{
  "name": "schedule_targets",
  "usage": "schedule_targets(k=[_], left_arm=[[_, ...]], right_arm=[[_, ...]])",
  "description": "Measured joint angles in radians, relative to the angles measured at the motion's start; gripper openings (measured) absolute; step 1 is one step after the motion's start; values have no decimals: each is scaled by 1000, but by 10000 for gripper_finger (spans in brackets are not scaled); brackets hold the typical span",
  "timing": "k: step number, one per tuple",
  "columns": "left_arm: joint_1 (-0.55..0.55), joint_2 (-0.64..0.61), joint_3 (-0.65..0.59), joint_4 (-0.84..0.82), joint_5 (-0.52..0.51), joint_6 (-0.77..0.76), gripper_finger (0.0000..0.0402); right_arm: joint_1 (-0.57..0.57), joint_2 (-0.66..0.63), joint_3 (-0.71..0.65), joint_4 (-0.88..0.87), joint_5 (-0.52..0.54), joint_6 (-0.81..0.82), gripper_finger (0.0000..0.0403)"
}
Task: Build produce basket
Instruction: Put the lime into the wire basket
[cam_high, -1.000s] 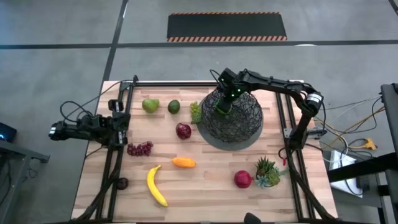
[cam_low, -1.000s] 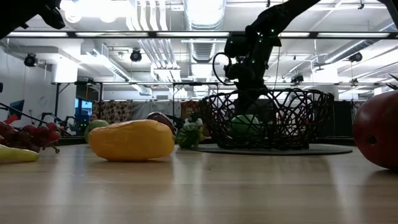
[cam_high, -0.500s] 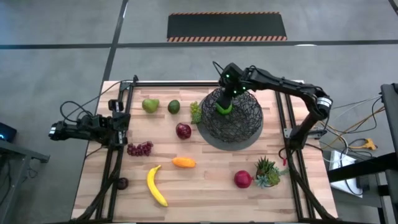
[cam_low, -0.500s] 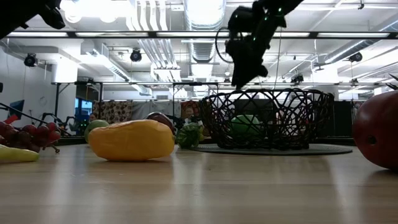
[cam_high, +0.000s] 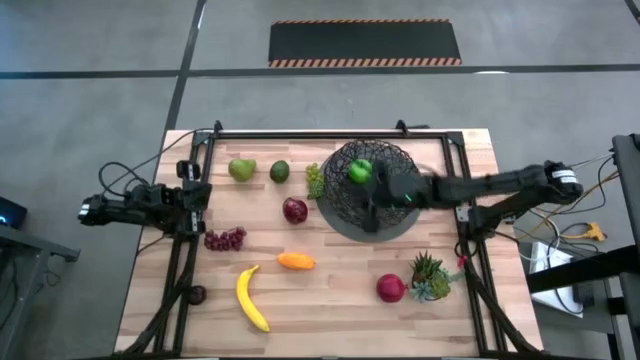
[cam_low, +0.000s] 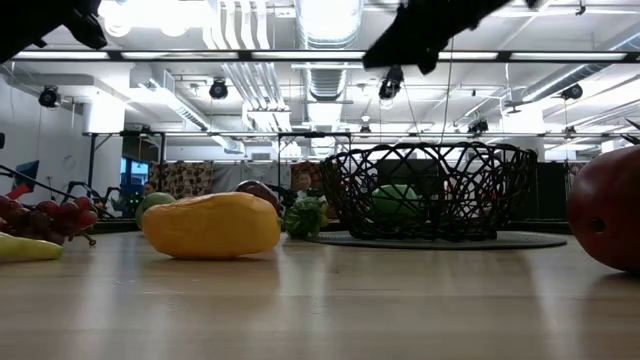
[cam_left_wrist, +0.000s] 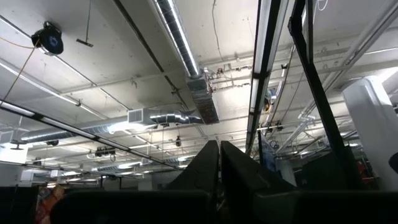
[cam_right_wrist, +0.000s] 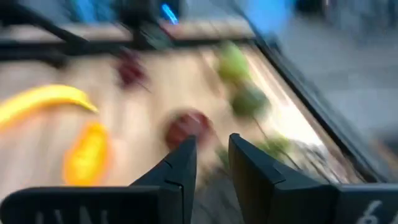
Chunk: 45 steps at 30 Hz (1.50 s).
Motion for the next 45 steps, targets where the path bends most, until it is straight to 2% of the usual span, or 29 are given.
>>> schedule_targets(k=[3,5,13,18,22,25,29,33,36,41,45], left_arm=[[0,16,-3,-7,7,-40,0],[0,37,-9,-12,8,-90,0],[0,193,-9,63,11,-278,0],[0,354,-6,246,11,-287,0],[0,502,14,401,11,-279,0],[0,620,42,502,9,-281,0],[0,789,90,594,-3,-285,0],[0,933,153,627,-4,-287,0],[0,1003,204,638,-20,-287,0],[1,1105,287,636,-25,-268,0],[3,1175,351,620,-90,-232,0]], right_arm=[[88,-50,-186,320,-1,-114,69],[122,-75,-290,467,-1,-174,62],[133,-223,-568,807,-6,-346,48],[99,-329,-638,849,-29,-417,38],[-1,-355,-680,860,-237,-330,28],[-74,-352,-701,872,-314,-283,22],[-132,-350,-723,872,-321,-280,18],[-143,-356,-752,878,-322,-280,18],[-142,-356,-784,926,-324,-269,18],[-142,-361,-853,1111,-347,-267,18],[-142,-370,-872,1168,-368,-267,18]])
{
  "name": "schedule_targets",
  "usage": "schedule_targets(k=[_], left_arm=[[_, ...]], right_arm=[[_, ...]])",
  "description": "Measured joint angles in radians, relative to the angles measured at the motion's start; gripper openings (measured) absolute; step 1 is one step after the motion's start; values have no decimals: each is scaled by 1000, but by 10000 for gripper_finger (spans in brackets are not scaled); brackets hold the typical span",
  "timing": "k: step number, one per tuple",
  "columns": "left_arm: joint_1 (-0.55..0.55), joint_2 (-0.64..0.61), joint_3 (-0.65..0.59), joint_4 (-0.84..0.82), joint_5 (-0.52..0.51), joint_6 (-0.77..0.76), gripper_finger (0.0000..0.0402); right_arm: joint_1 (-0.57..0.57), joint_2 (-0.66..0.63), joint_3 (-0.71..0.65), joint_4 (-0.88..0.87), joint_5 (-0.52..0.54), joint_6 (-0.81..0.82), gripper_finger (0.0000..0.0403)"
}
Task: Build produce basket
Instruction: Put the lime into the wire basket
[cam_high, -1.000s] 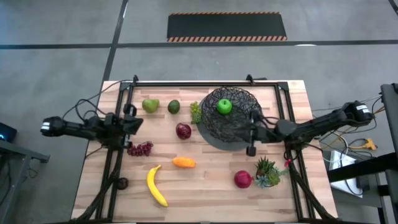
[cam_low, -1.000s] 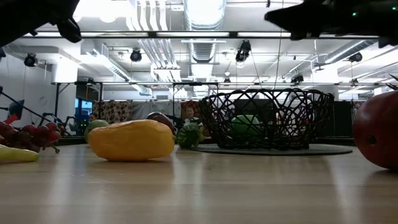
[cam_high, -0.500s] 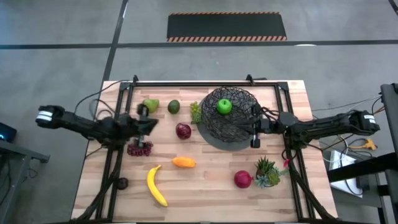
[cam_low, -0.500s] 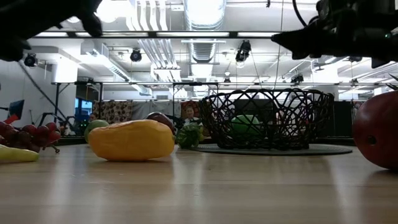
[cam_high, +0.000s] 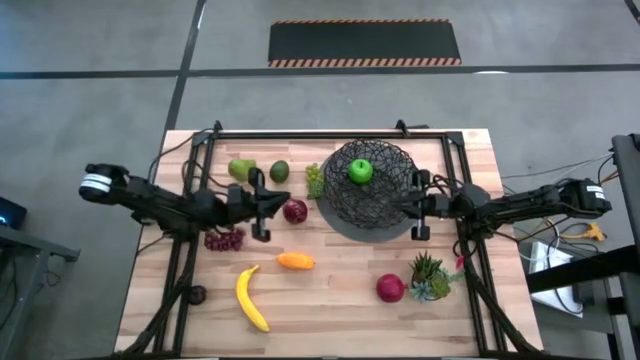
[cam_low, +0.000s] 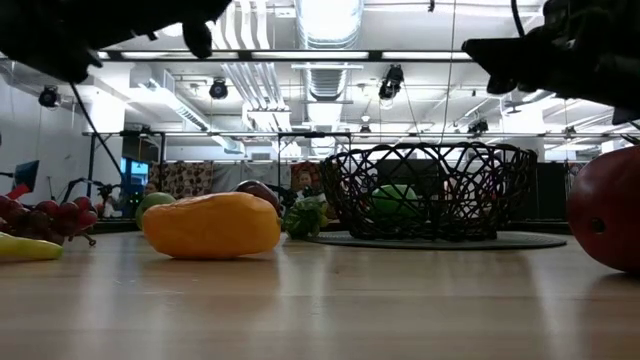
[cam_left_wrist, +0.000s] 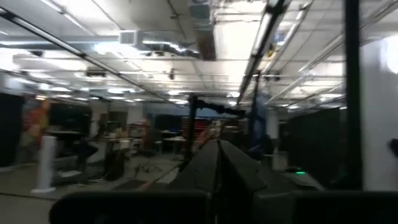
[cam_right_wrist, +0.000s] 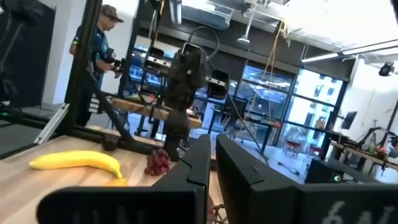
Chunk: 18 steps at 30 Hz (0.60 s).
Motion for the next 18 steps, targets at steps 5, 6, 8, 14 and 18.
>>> schedule_targets(k=[5,6,8,14,18], left_arm=[[48,51,79,-23,-89,100,0],[66,53,98,-49,-89,117,0],[102,45,142,-151,-88,129,0],[144,-23,307,-722,-87,0,0],[132,-62,421,-1099,-86,-54,0]], right_arm=[[-1,-3,1,-2,4,-12,18],[-1,-6,1,10,5,-14,18],[-1,-14,1,44,17,-17,18],[-1,-57,1,95,111,3,18],[-1,-95,1,100,118,-3,18]])
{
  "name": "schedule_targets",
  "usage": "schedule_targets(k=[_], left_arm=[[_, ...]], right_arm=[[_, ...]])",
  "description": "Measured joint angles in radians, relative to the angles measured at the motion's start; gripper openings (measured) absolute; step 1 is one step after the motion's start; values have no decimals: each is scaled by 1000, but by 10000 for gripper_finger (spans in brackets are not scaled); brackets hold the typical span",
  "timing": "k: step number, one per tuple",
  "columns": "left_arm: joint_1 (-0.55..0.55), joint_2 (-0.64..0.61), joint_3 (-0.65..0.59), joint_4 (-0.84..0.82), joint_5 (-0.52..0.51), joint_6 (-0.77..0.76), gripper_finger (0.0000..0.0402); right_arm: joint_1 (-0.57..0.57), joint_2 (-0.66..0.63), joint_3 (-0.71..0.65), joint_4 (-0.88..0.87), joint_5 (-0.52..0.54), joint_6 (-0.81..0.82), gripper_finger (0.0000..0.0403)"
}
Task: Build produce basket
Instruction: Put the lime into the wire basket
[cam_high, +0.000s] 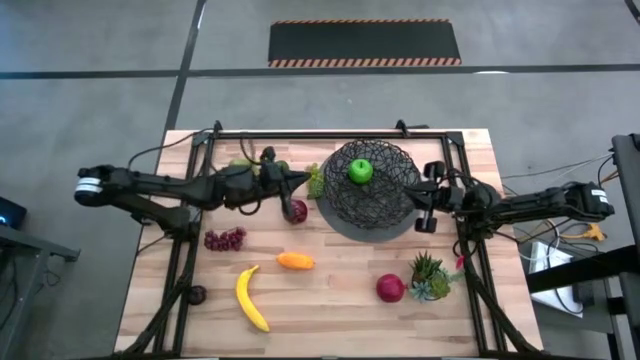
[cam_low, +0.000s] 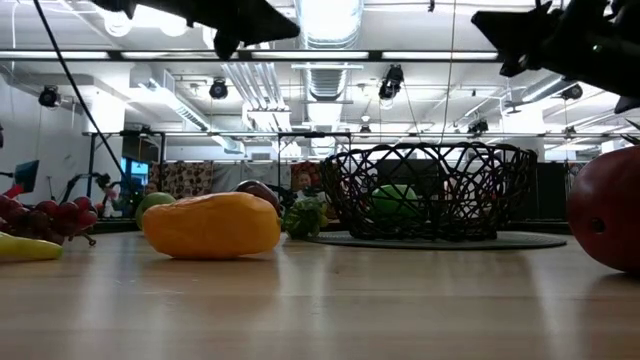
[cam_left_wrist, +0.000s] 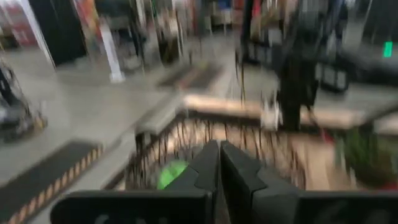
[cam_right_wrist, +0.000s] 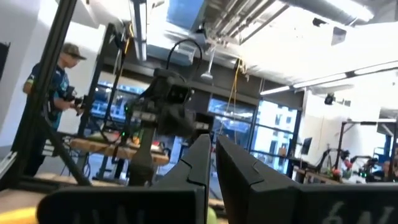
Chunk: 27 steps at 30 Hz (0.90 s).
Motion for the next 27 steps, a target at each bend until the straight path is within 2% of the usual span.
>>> schedule_targets(k=[3,9,14,20,27], left_arm=[[-18,-9,39,-168,2,-10,0],[-29,-18,42,-267,5,-31,0],[-32,-13,38,-275,10,-31,0],[-32,-13,38,-275,37,-31,0],[-32,-13,37,-275,39,-29,0]], right_arm=[[0,-25,0,0,0,1,18],[1,-50,0,-4,1,41,18],[1,-49,0,-37,2,107,18],[1,-49,0,-40,1,113,20],[1,-49,0,-47,1,112,55]])
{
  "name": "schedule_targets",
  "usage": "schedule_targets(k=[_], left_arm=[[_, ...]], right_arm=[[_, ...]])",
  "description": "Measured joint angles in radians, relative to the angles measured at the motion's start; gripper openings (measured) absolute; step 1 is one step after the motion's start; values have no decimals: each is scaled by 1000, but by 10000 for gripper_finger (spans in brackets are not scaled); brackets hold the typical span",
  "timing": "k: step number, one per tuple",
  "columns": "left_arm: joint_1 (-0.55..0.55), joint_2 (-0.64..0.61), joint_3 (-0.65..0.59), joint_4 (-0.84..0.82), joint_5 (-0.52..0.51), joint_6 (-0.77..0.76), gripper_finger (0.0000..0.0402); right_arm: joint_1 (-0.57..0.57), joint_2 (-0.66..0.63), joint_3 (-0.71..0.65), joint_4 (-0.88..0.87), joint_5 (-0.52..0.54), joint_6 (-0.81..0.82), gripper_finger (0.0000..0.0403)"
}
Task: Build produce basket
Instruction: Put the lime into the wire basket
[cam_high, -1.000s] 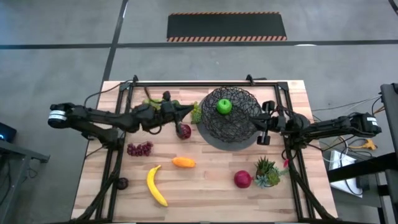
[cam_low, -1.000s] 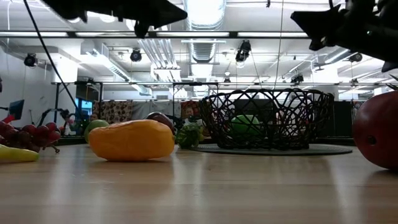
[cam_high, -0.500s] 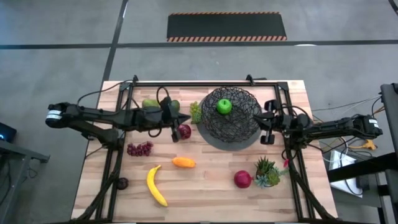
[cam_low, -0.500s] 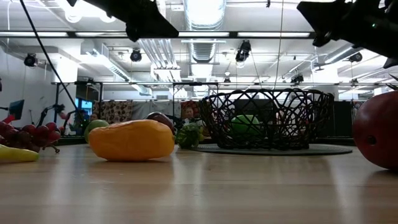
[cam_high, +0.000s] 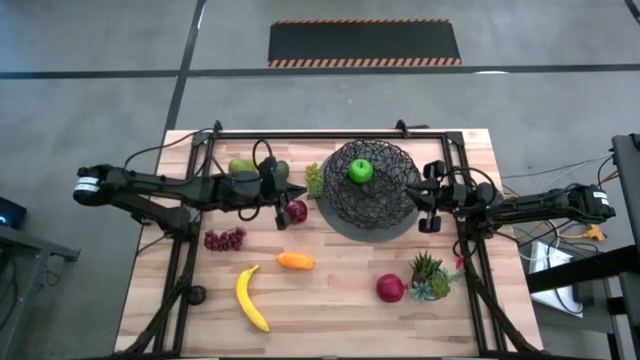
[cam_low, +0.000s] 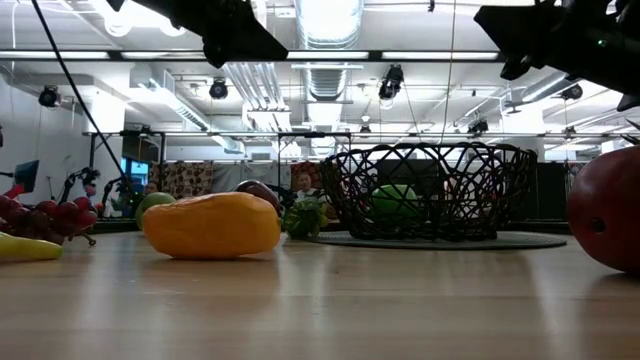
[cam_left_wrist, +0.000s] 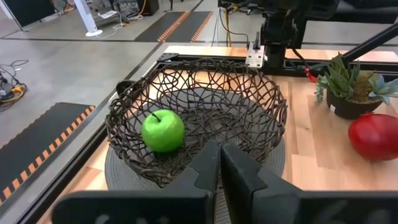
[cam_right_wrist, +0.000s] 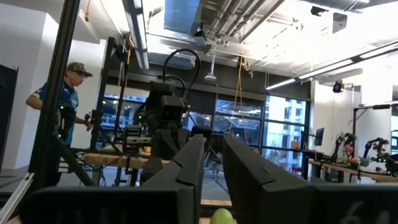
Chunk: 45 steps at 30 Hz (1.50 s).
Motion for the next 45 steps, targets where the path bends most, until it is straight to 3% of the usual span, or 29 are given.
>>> schedule_targets(k=[9,20,24,32,36,38,45], left_arm=[[-1,0,-2,0,2,0,0],[-1,0,-31,4,-2,-5,0],[7,0,-34,3,-25,-75,4],[27,0,-34,-9,-74,-89,100],[84,13,-34,-114,-190,-251,156],[131,30,-35,-200,-196,-335,176],[304,147,35,-353,-166,-485,198]], right_arm=[[0,0,0,0,8,-5,116],[0,0,1,0,43,2,163],[0,0,15,1,43,28,179],[0,0,54,-47,44,92,212],[0,0,89,-130,44,99,228],[0,0,111,-192,45,99,235],[0,1,184,-372,45,87,261]])
